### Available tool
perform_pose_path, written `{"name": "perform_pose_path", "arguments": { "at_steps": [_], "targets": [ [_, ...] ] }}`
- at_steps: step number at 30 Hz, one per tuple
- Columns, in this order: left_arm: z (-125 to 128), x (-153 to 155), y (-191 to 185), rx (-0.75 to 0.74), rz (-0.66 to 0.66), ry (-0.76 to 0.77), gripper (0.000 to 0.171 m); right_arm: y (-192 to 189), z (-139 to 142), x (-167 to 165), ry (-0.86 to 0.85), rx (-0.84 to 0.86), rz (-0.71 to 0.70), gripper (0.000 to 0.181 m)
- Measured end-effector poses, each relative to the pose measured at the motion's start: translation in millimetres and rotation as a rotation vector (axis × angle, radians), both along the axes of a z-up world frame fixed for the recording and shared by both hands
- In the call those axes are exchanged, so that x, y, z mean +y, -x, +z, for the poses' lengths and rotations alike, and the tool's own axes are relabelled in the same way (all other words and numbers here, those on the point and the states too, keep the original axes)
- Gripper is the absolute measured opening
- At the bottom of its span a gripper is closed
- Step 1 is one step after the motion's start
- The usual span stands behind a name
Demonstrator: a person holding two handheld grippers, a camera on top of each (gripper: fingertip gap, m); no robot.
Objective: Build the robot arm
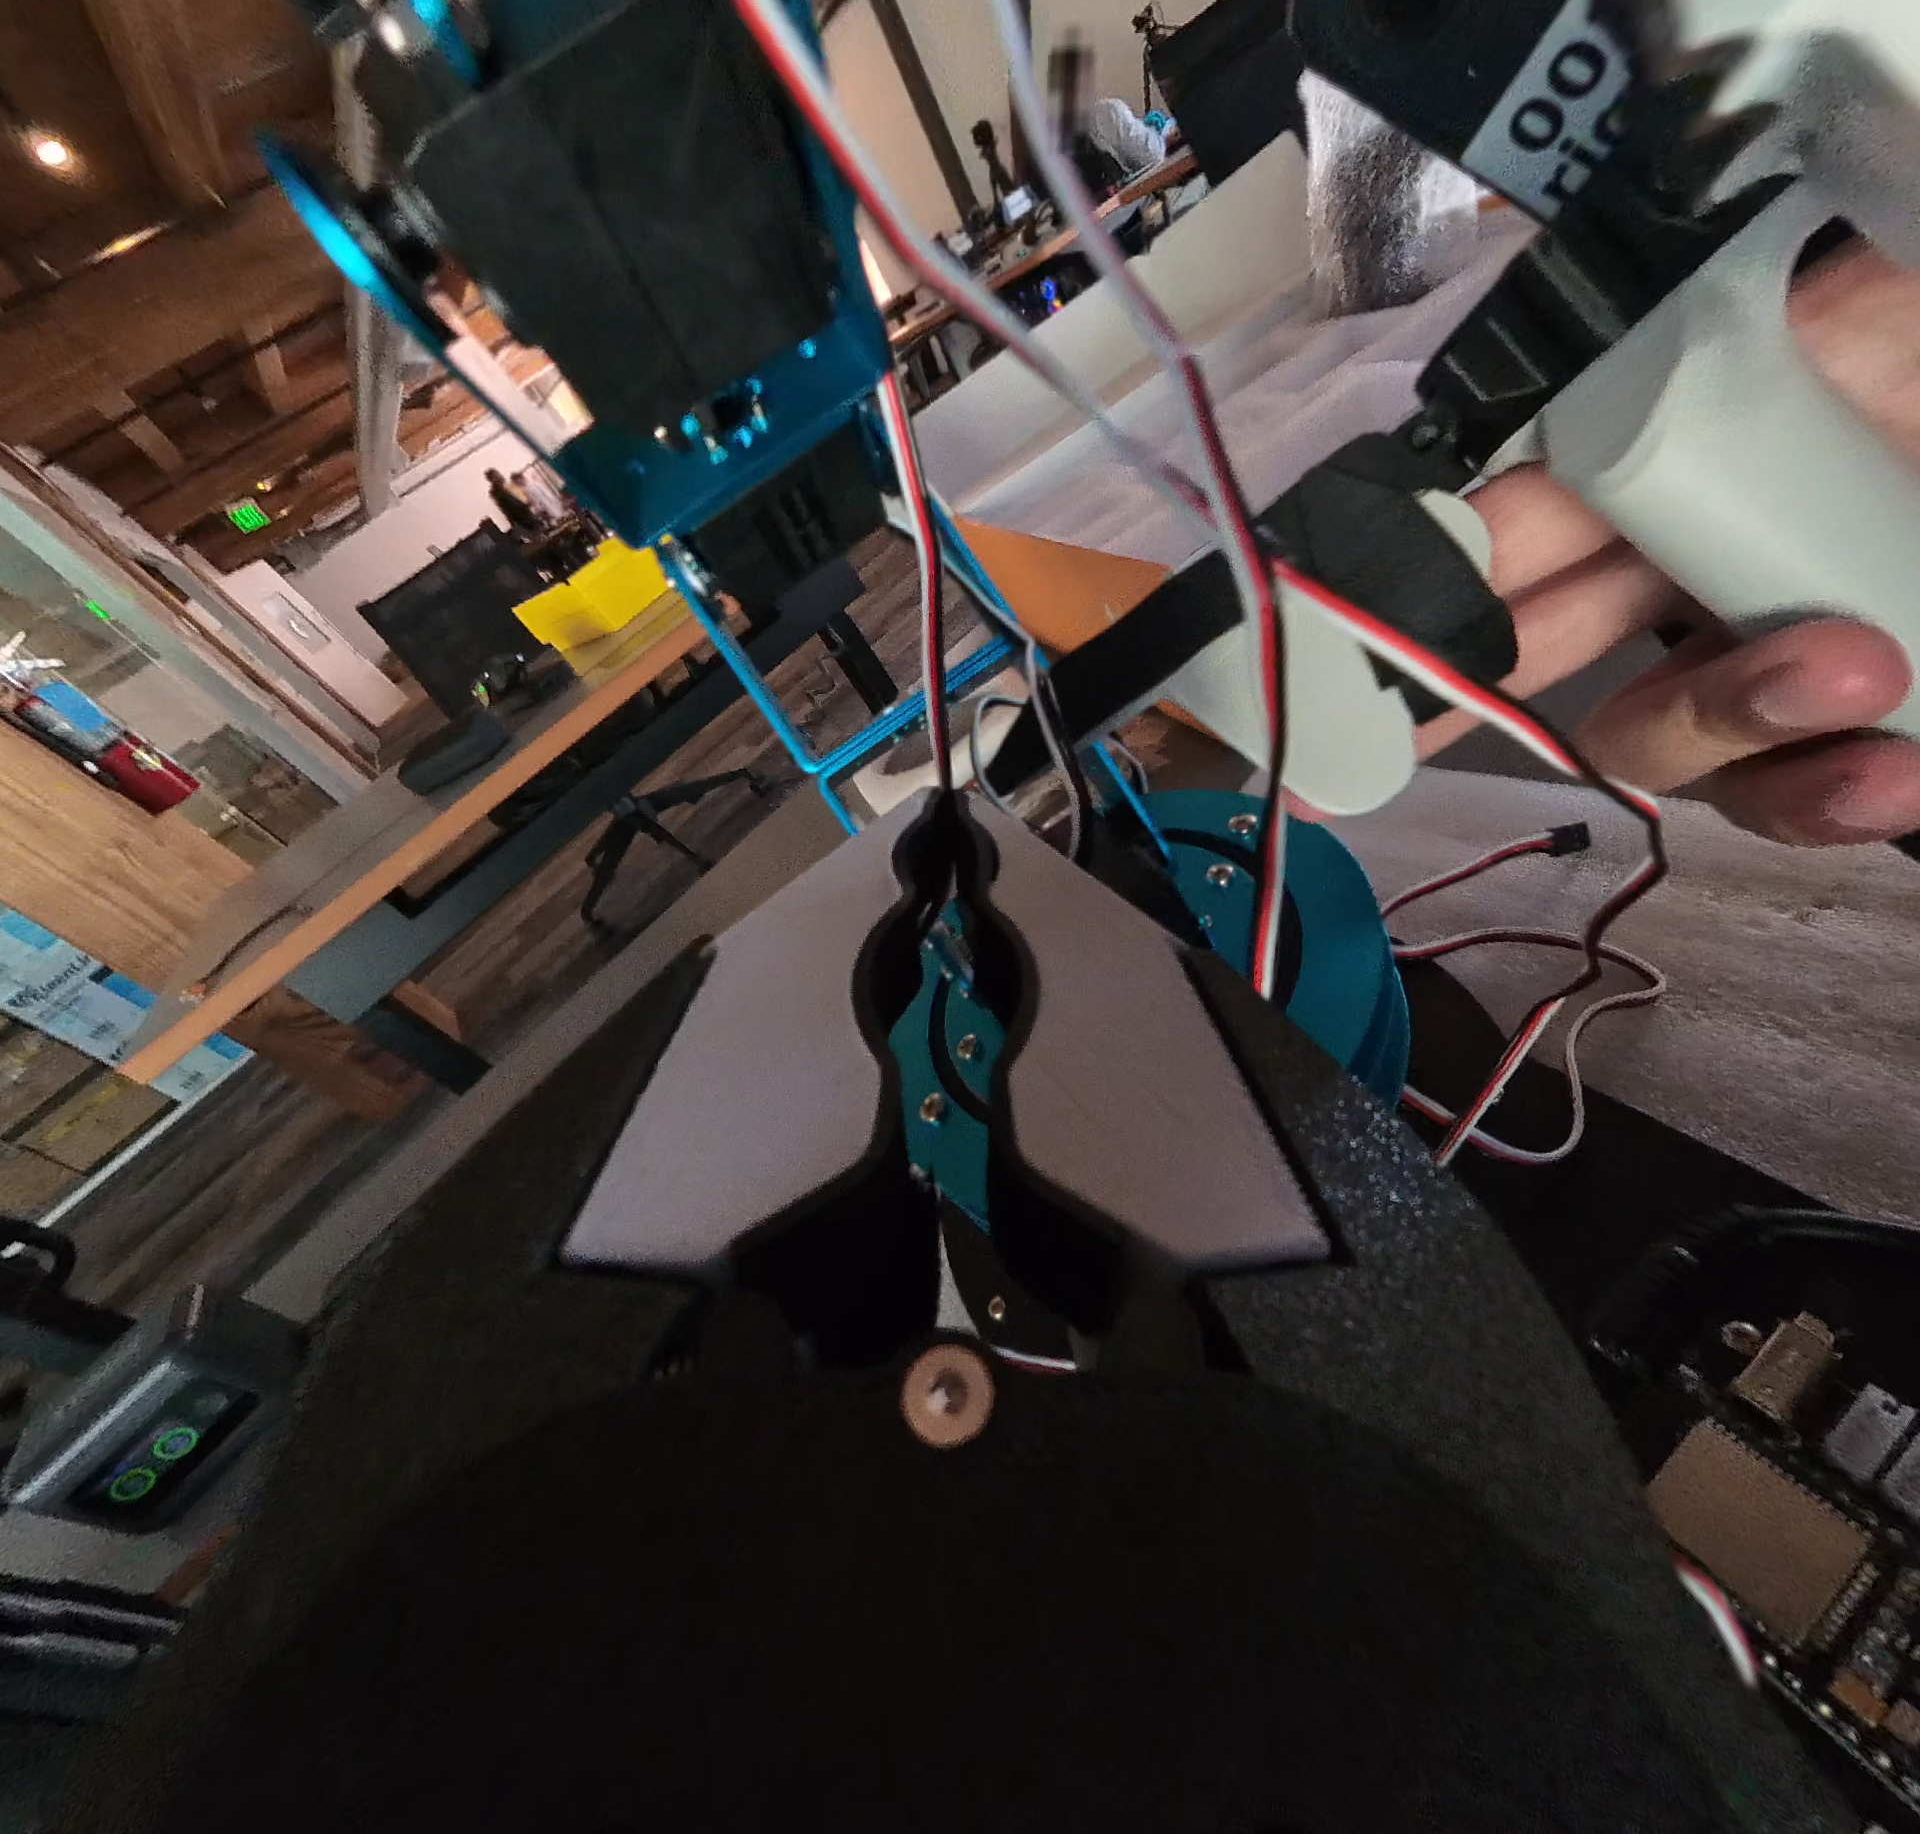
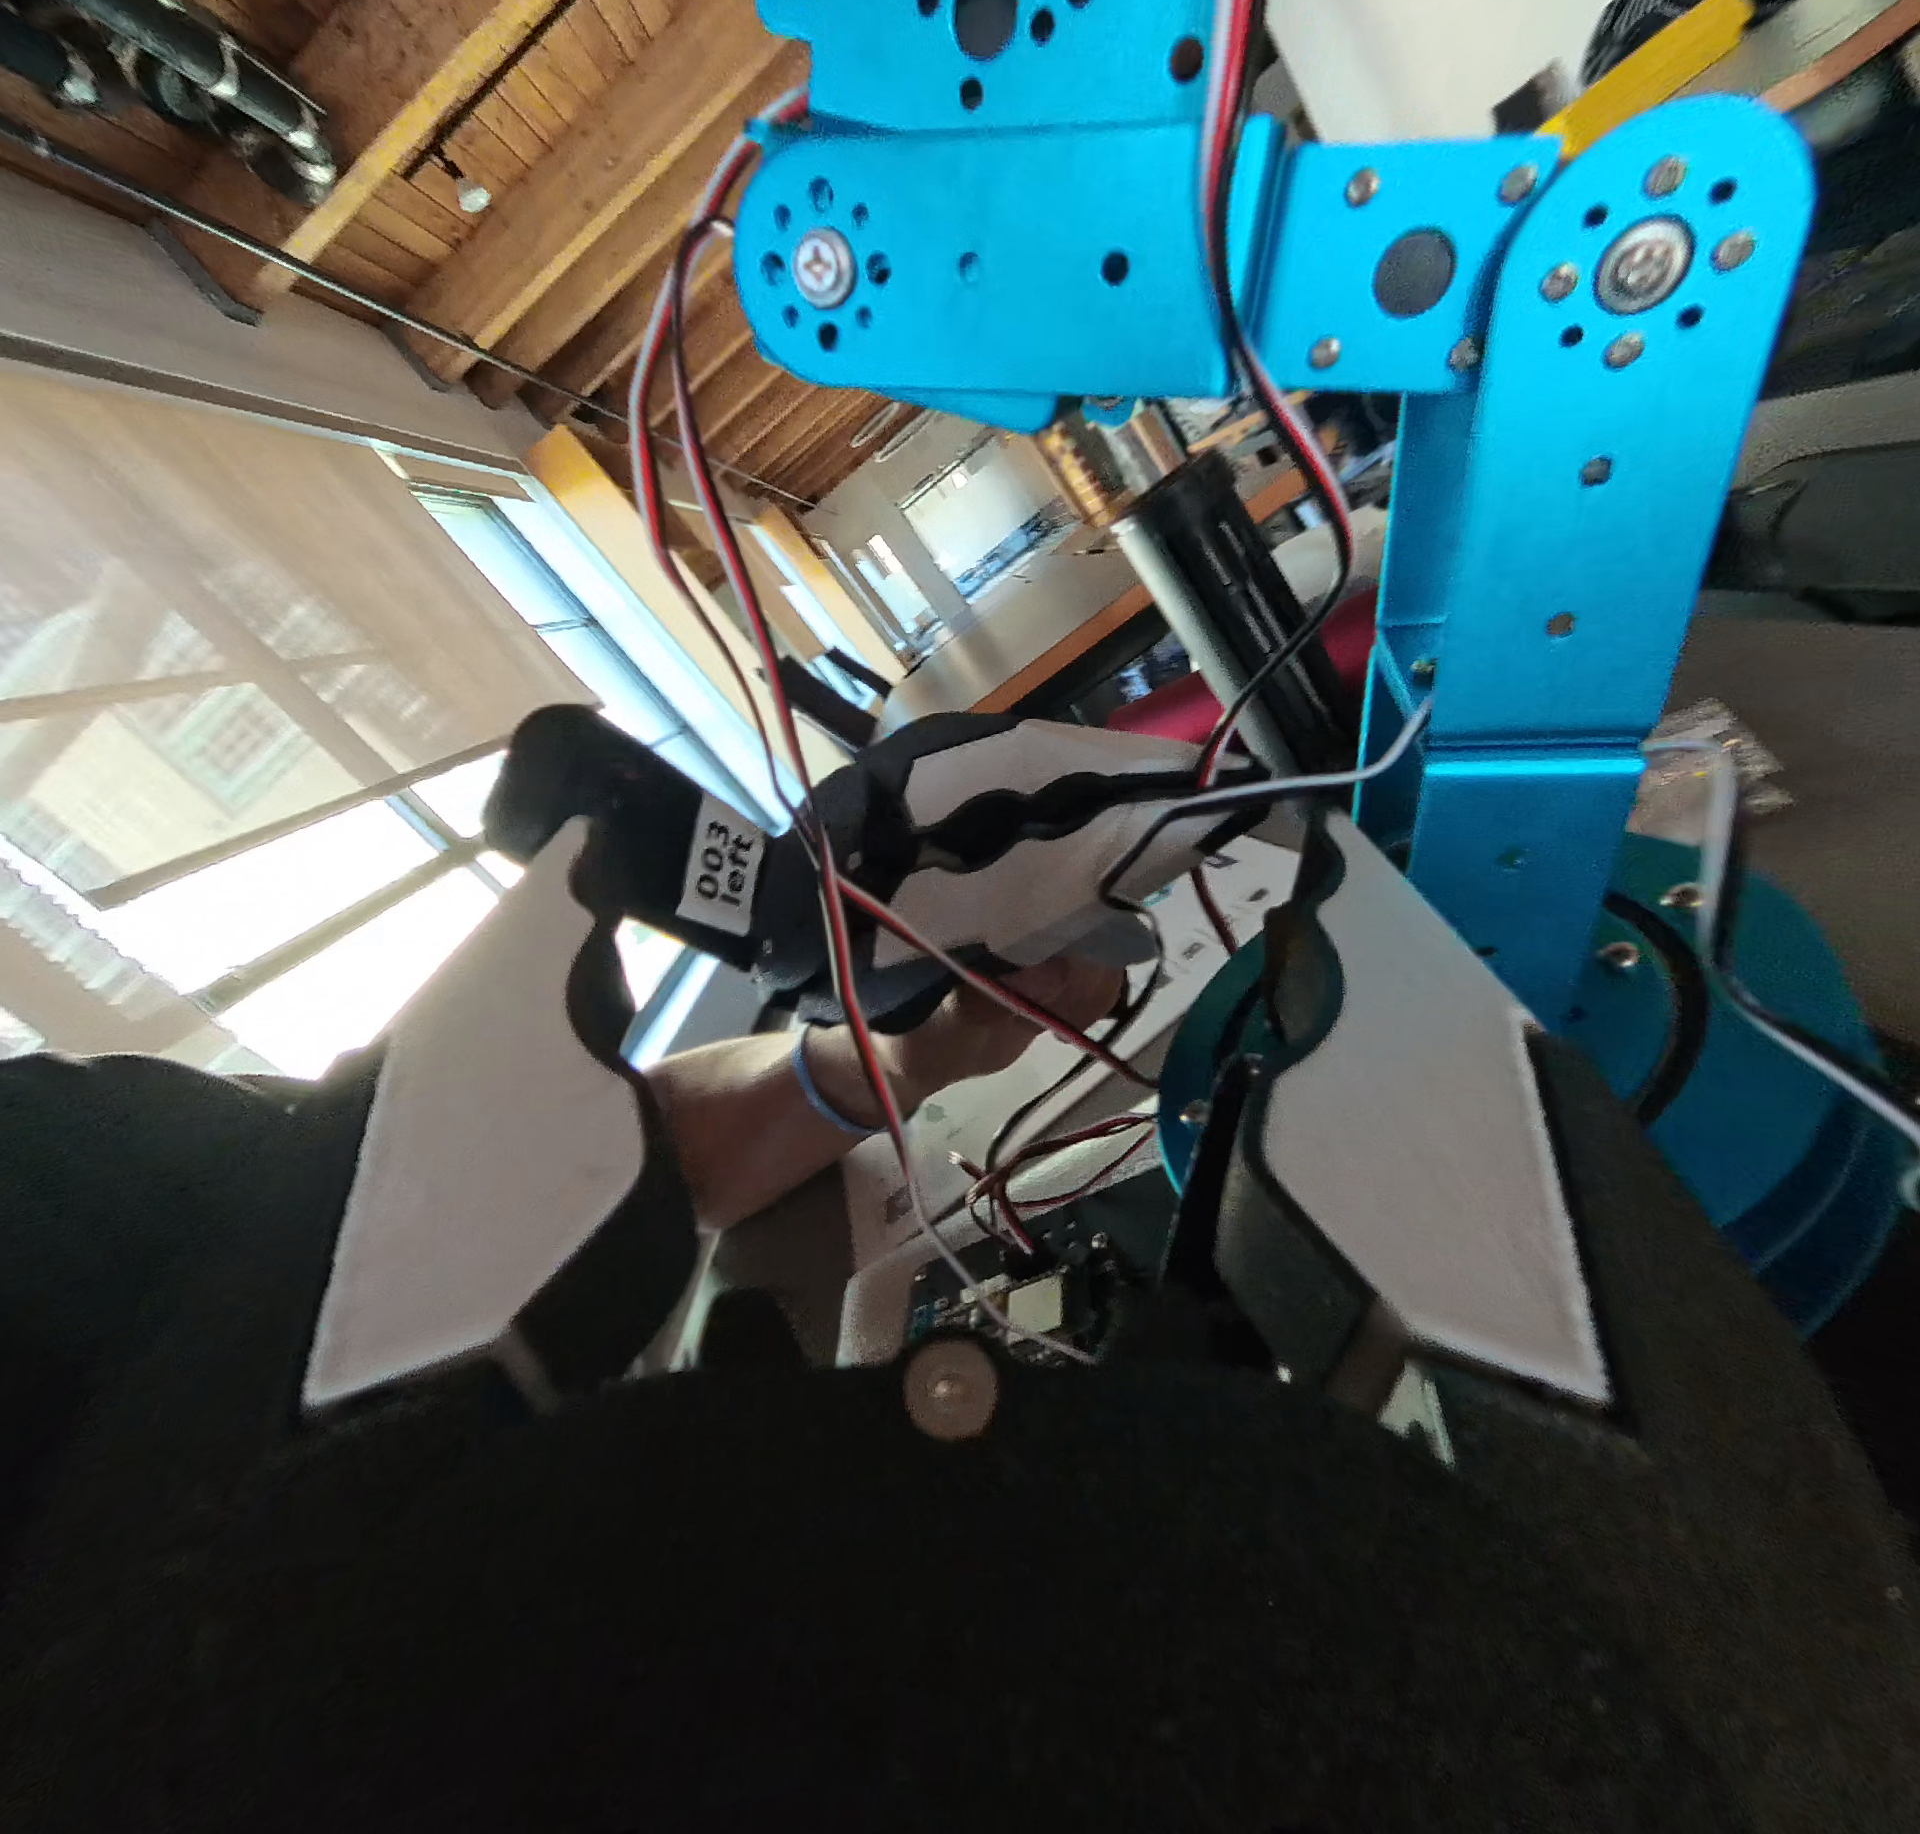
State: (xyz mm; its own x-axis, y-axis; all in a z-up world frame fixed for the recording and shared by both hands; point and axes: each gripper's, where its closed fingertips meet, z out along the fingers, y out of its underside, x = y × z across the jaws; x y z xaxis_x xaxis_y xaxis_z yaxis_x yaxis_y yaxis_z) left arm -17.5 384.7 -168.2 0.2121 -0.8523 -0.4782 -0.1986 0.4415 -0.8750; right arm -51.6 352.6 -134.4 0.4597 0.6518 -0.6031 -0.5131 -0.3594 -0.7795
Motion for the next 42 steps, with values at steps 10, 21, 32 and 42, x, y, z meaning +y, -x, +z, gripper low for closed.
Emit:
{"name": "perform_pose_path", "arguments": {
  "at_steps": [10, 21, 32, 42],
  "targets": [
    [-2.2, 31.8, 11.1, -0.011, 0.134, 0.241, 0.004, -100.3, -34.2, 6.0, 0.132, -0.534, -0.184, 0.032],
    [-11.3, 13.5, 4.2, 0.063, 0.116, 0.514, 0.009, -108.3, -109.3, 45.2, 0.363, -0.937, -0.167, 0.001],
    [-15.8, 9.8, -12.7, 0.120, 0.056, 0.535, 0.015, -86.5, -81.7, 57.4, -0.348, -1.350, -0.111, 0.000],
    [-10.3, 12.0, -15.8, 0.122, 0.073, 0.484, 0.016, -116.7, -64.2, 46.7, -0.623, -1.861, -0.183, 0.000]
  ]
}}
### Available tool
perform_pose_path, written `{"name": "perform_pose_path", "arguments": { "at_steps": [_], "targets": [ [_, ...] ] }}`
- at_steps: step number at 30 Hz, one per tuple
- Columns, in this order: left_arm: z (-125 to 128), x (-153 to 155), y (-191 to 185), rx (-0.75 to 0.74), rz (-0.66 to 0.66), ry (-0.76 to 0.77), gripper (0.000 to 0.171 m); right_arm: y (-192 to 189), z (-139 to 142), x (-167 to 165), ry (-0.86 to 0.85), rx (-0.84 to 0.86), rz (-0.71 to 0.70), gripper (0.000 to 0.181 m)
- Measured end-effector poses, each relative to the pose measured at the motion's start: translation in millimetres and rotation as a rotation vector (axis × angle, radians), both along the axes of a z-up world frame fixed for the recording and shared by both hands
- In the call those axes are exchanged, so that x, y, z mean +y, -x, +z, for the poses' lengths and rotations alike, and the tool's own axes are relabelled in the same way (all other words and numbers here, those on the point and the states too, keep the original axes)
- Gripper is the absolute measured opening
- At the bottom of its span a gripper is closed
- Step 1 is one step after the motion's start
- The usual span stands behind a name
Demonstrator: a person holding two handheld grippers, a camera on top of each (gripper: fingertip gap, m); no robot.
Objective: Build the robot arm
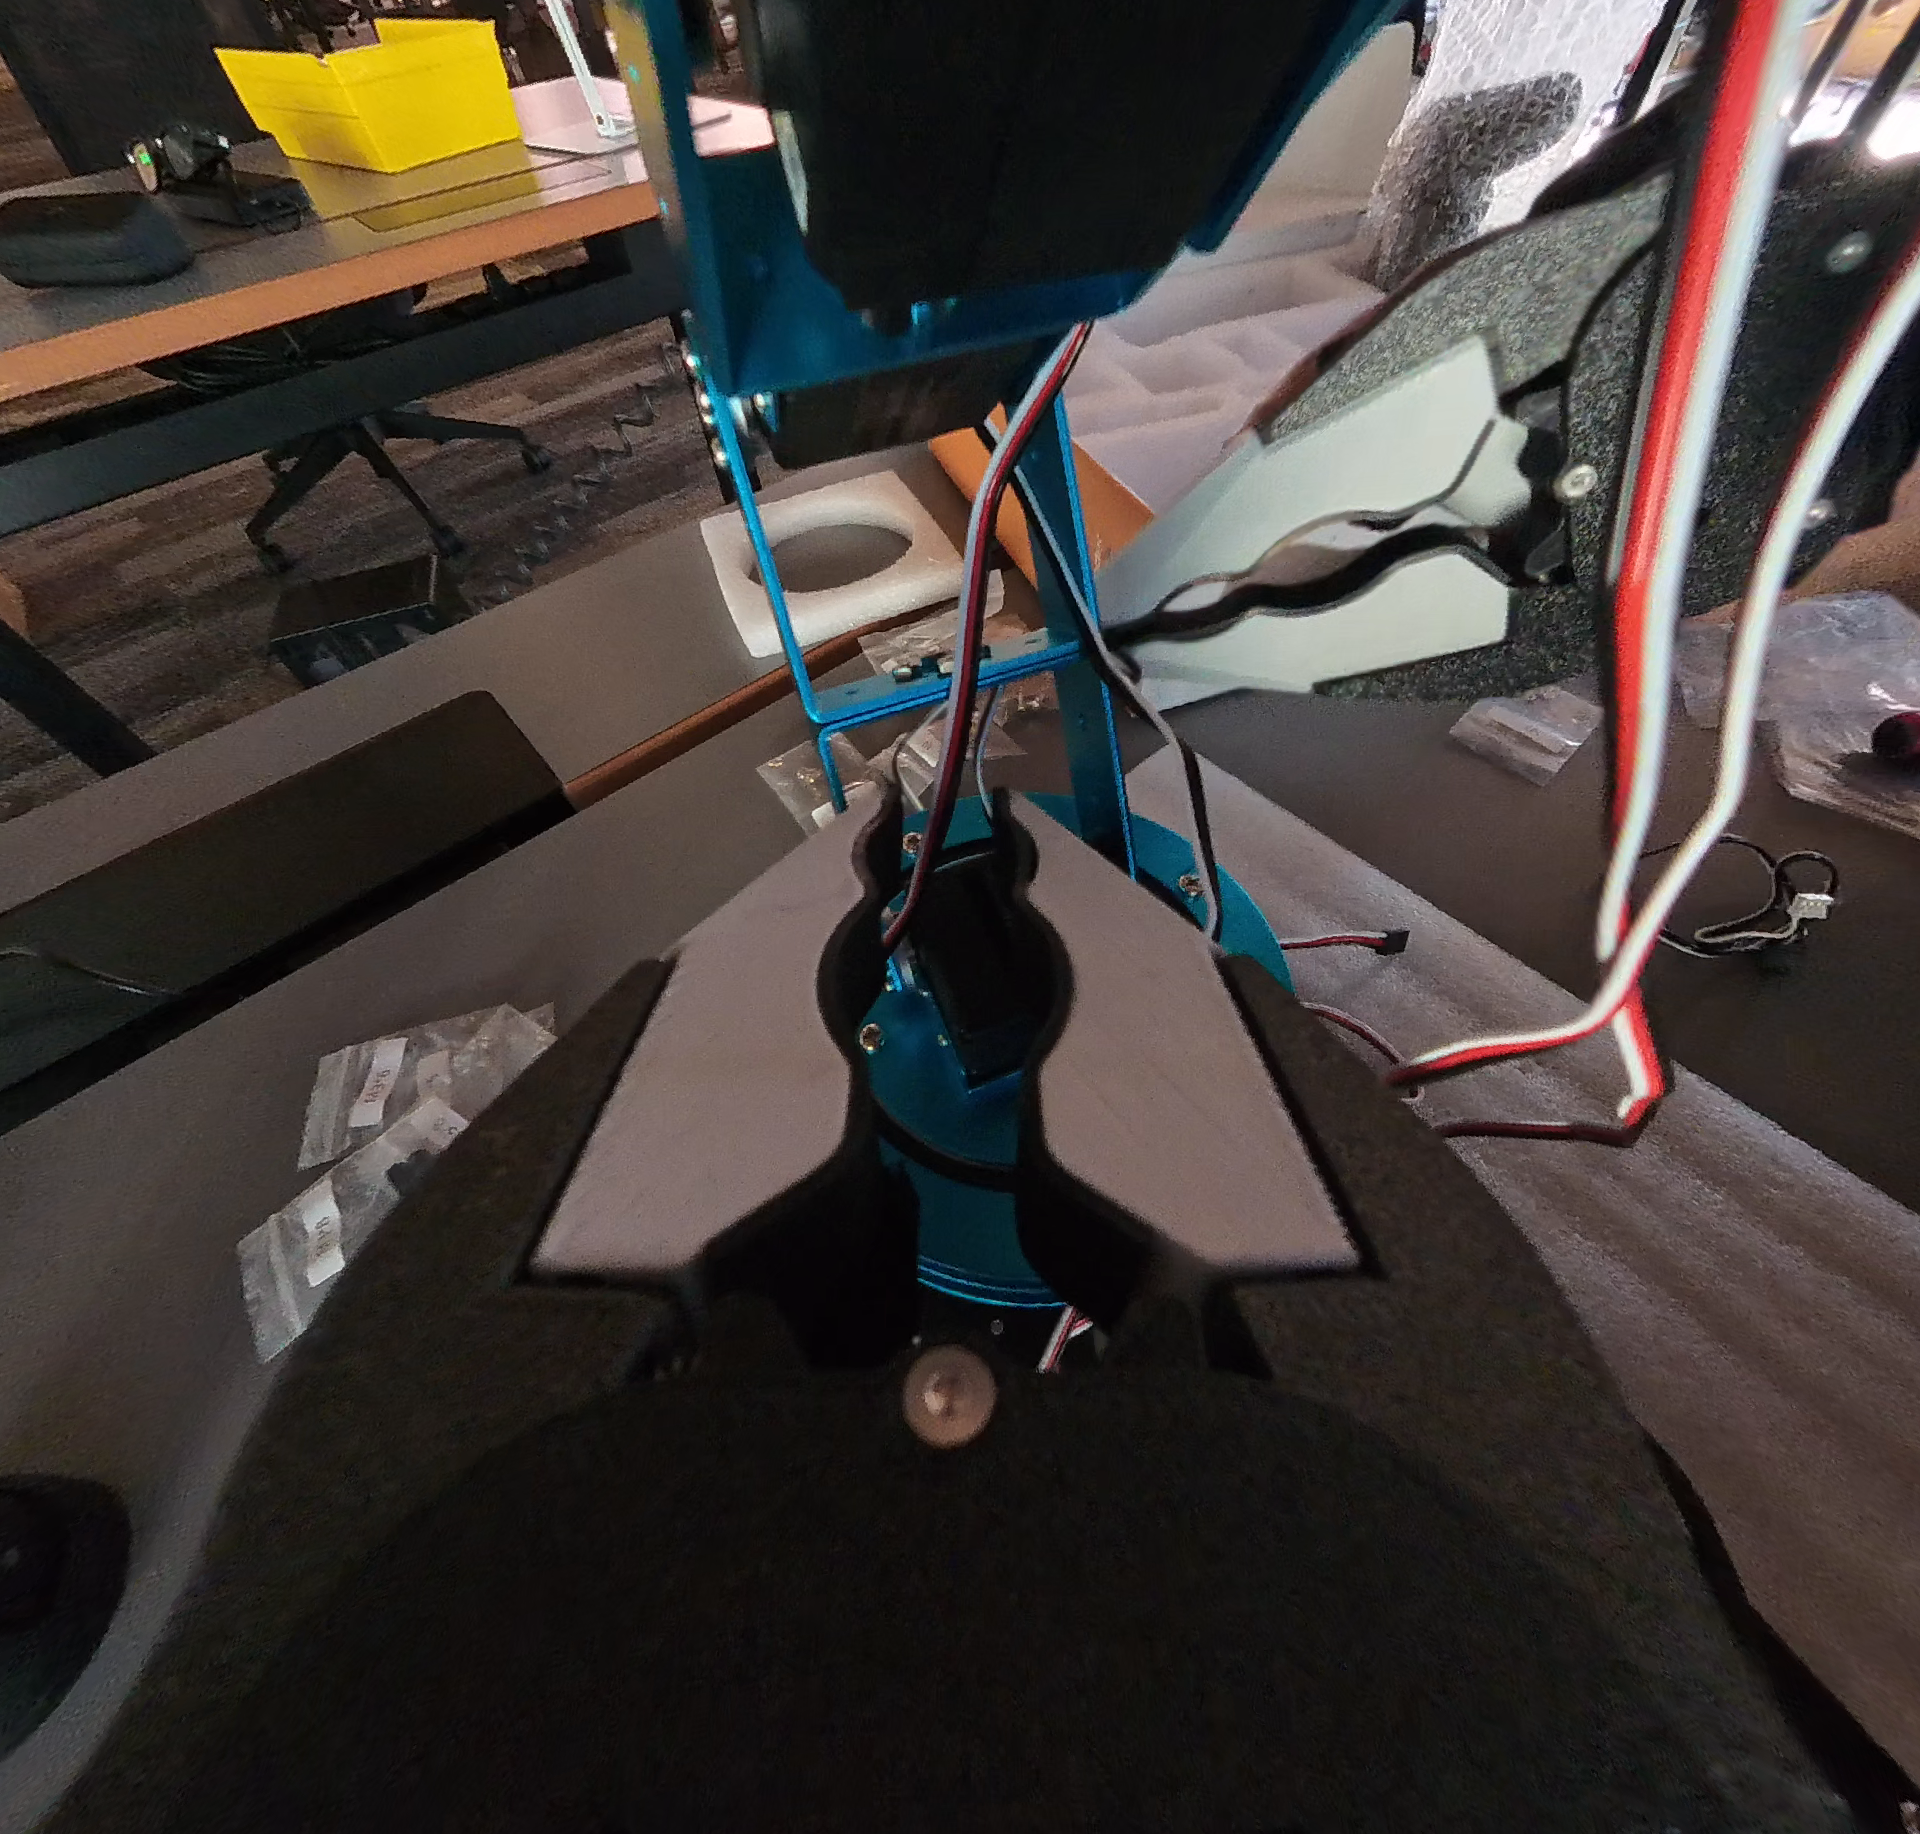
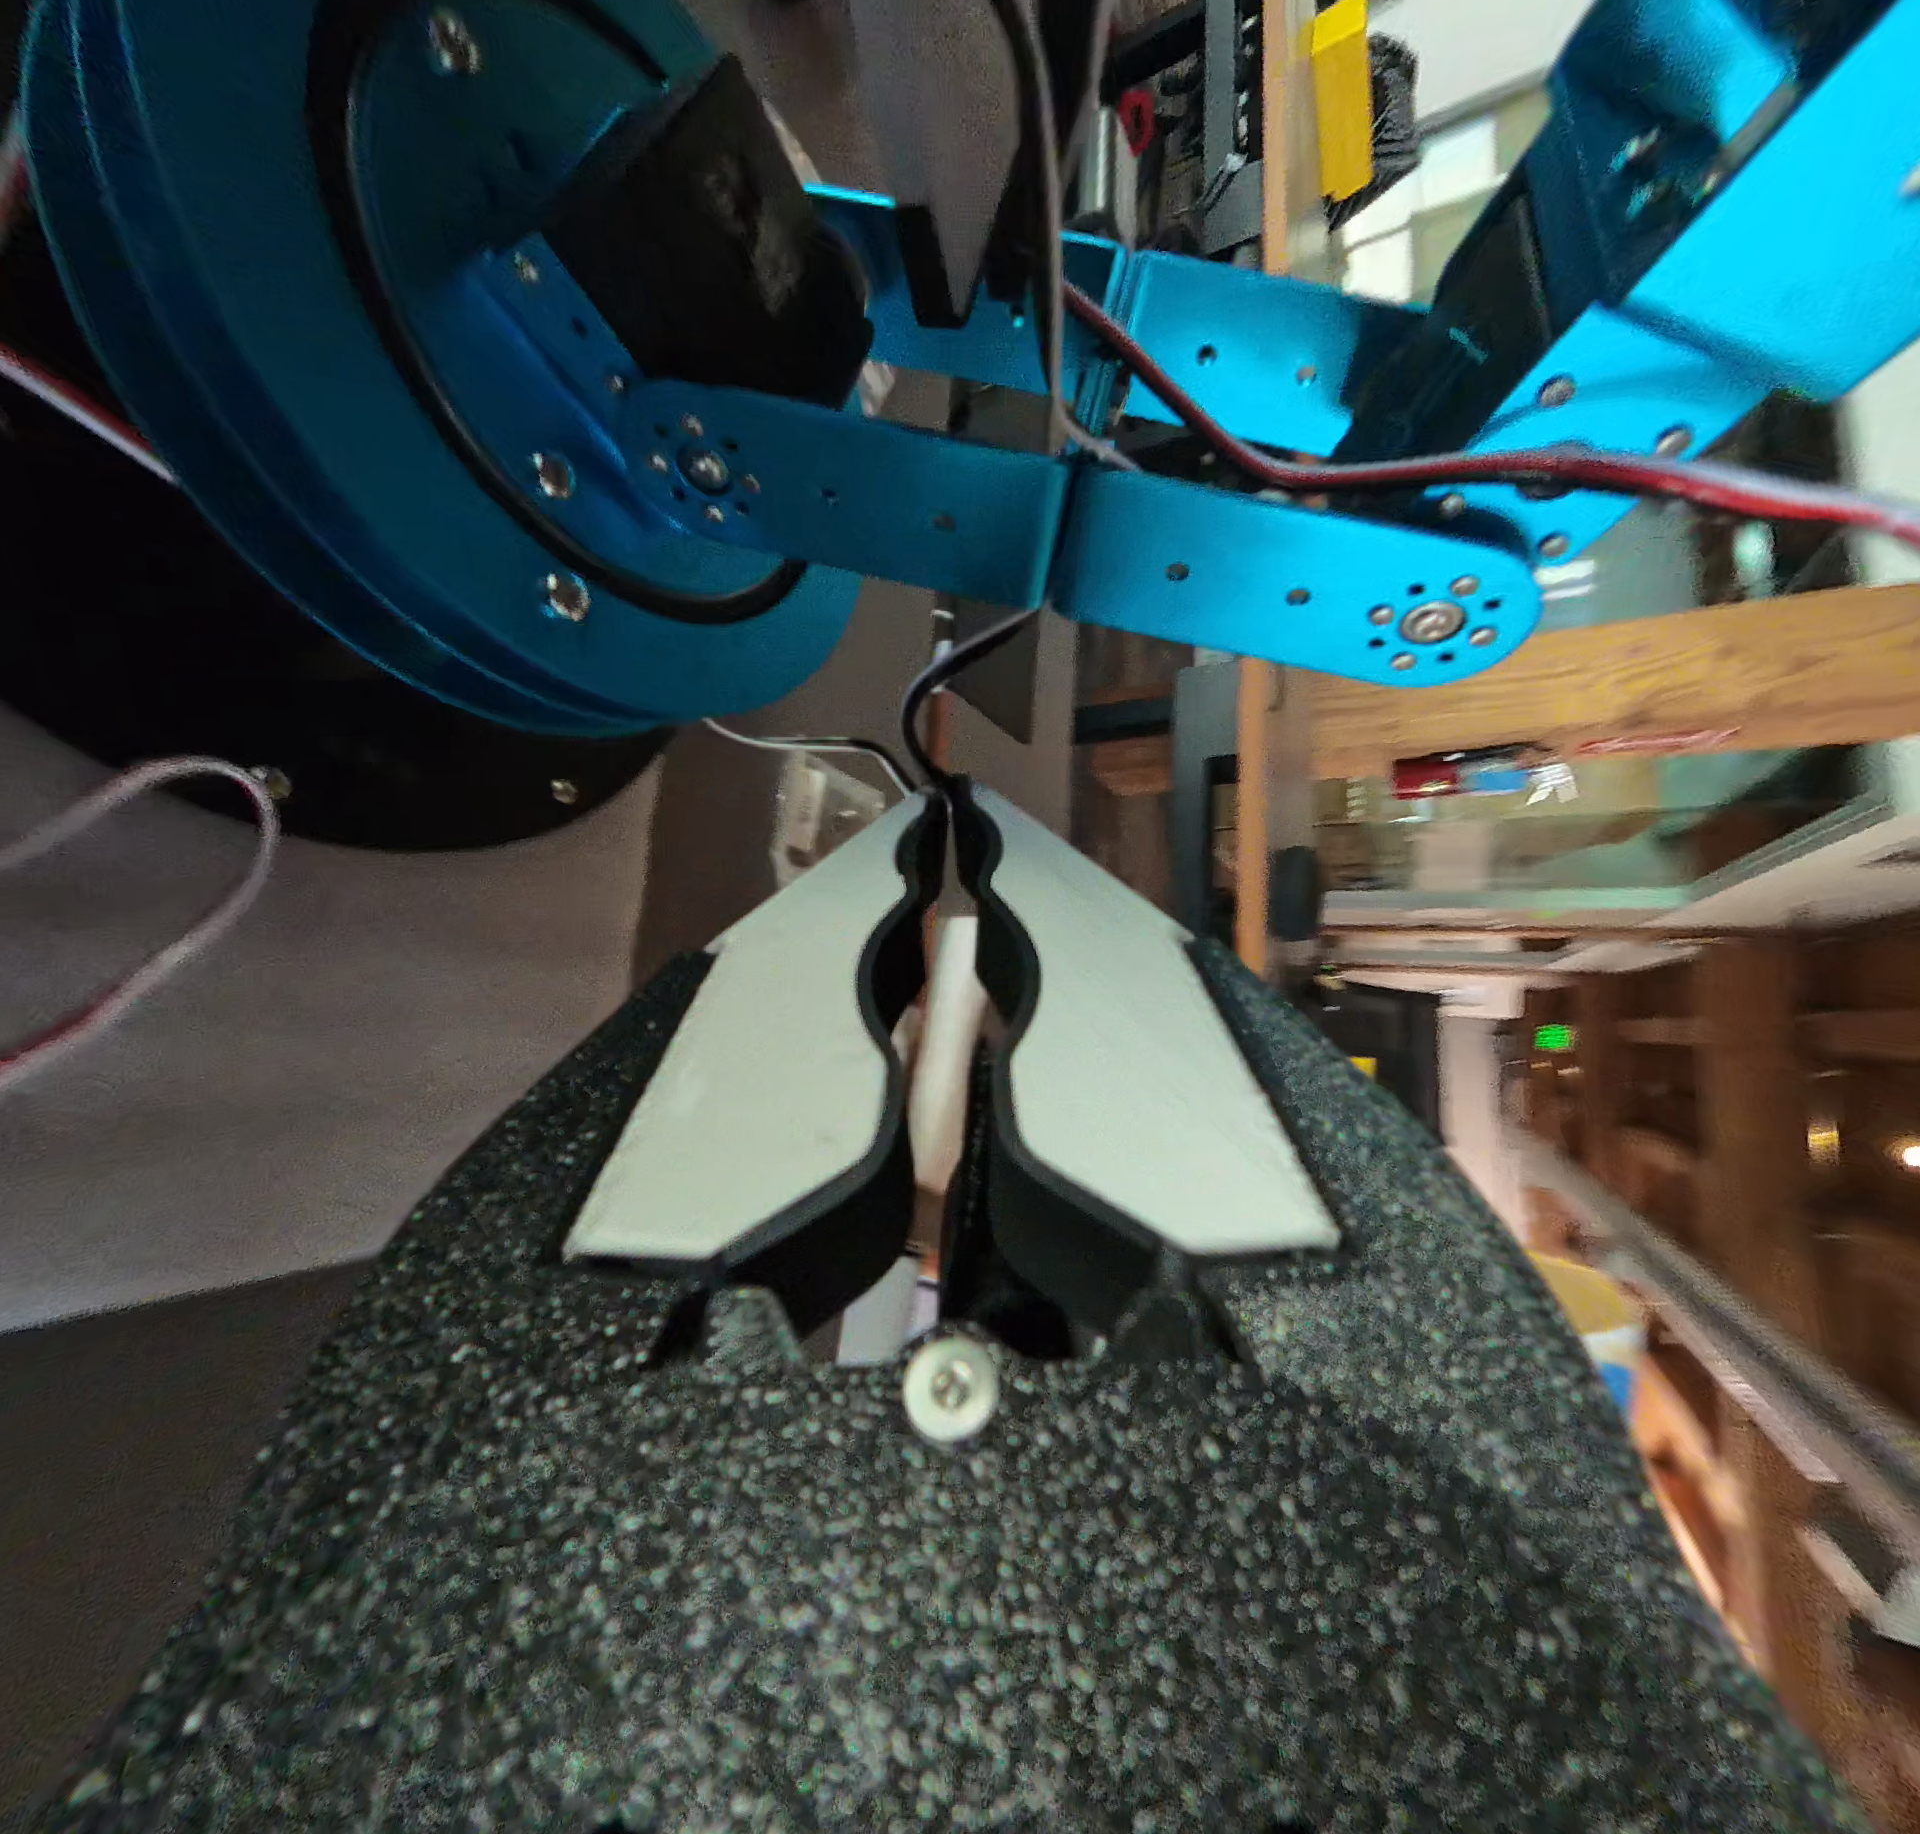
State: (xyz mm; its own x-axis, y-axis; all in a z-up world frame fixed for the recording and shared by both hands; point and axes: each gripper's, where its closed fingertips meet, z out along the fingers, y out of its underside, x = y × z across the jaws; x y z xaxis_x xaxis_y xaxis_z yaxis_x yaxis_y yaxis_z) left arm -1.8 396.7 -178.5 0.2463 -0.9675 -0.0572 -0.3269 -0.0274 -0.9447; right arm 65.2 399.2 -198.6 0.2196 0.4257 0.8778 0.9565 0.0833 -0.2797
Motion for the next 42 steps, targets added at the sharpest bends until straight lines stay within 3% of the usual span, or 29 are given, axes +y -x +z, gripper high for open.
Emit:
{"name": "perform_pose_path", "arguments": {
  "at_steps": [4, 8, 17, 22, 26, 29, 37, 42],
  "targets": [
    [-1.6, -0.8, -1.6, 0.004, -0.007, 0.009, 0.016, 11.2, 9.8, 5.2, -0.112, -0.145, 0.096, 0.000],
    [-1.6, -2.1, -2.0, 0.006, -0.012, 0.003, 0.015, 26.6, 9.3, 14.4, -0.115, -0.142, 0.157, 0.000],
    [10.0, -12.6, 5.3, -0.042, -0.053, 0.040, 0.015, 26.0, -15.7, 29.8, 0.042, 0.132, 0.057, 0.000],
    [29.1, -36.6, 11.3, -0.132, -0.143, 0.047, 0.014, 45.1, -13.8, 20.2, 0.209, 0.443, 0.128, 0.000],
    [27.9, -41.1, 10.4, -0.088, -0.141, -0.036, 0.003, 44.3, -7.6, 13.0, 0.245, 0.556, 0.196, 0.000],
    [18.3, -28.7, 2.7, -0.029, -0.090, -0.011, 0.001, 44.7, -6.3, 11.1, 0.245, 0.589, 0.230, 0.000],
    [-2.6, -18.8, -16.9, 0.033, -0.124, 0.208, 0.010, 52.6, -19.5, 9.6, 0.223, 0.515, 0.297, 0.000],
    [-0.2, -14.1, -15.2, 0.063, -0.122, 0.151, 0.018, 51.3, -14.2, 11.3, 0.189, 0.519, 0.307, 0.000]
  ]
}}
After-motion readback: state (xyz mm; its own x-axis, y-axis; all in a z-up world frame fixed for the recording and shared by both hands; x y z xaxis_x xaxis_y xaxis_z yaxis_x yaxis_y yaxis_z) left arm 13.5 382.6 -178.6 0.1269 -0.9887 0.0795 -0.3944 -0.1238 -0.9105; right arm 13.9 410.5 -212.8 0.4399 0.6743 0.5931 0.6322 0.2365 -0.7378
